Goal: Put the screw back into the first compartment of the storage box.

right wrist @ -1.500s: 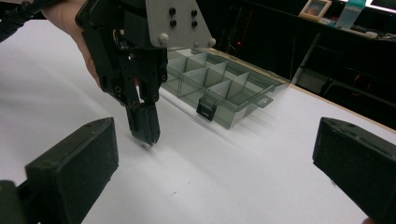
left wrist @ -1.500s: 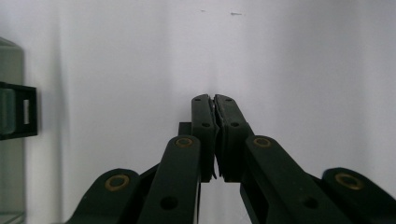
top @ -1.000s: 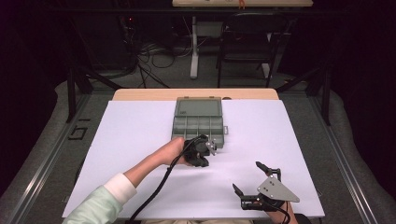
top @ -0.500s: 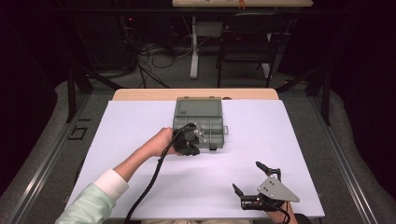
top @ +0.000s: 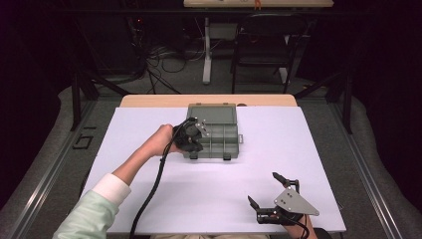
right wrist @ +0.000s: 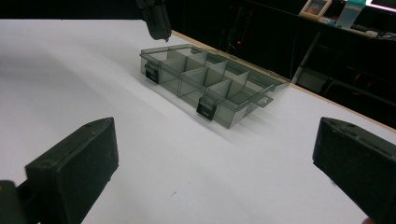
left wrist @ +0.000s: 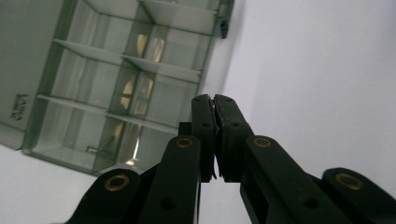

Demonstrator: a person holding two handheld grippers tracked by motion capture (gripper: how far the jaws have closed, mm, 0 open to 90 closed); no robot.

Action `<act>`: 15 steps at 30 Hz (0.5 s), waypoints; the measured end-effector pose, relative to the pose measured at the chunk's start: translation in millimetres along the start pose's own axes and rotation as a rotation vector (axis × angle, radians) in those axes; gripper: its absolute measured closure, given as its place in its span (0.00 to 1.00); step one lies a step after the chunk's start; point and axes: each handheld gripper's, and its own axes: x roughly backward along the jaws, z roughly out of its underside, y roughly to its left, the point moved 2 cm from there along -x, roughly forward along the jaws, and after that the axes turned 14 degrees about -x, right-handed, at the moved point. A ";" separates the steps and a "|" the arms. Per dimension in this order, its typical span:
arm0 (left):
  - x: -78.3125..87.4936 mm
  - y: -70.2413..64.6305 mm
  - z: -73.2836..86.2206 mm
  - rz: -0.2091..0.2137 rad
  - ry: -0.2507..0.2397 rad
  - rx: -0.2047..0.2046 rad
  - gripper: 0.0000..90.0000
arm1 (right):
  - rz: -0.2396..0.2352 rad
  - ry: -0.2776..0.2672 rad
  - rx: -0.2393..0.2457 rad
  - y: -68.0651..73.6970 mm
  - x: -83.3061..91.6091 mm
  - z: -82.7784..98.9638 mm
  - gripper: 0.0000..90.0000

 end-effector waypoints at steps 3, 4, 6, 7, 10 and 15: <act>2.4 6.3 3.3 -0.015 -0.003 0.022 0.97 | 0.000 0.000 0.000 0.0 0.0 0.0 0.00; 2.6 8.0 4.5 -0.014 -0.002 0.032 0.97 | 0.000 0.000 0.000 -0.1 0.0 0.0 0.00; 3.1 11.3 6.9 -0.022 0.008 0.040 0.97 | 0.001 0.000 0.000 -0.1 0.0 0.0 0.00; 3.1 12.8 7.9 -0.026 0.005 0.049 0.97 | 0.000 0.000 0.000 0.0 0.0 0.0 0.00; 4.6 18.1 10.1 -0.033 0.006 0.063 0.97 | 0.001 0.000 0.000 -0.1 0.0 0.0 0.00; 6.2 28.7 11.8 -0.056 0.014 0.088 0.97 | 0.000 0.001 0.002 -0.1 0.0 0.0 0.00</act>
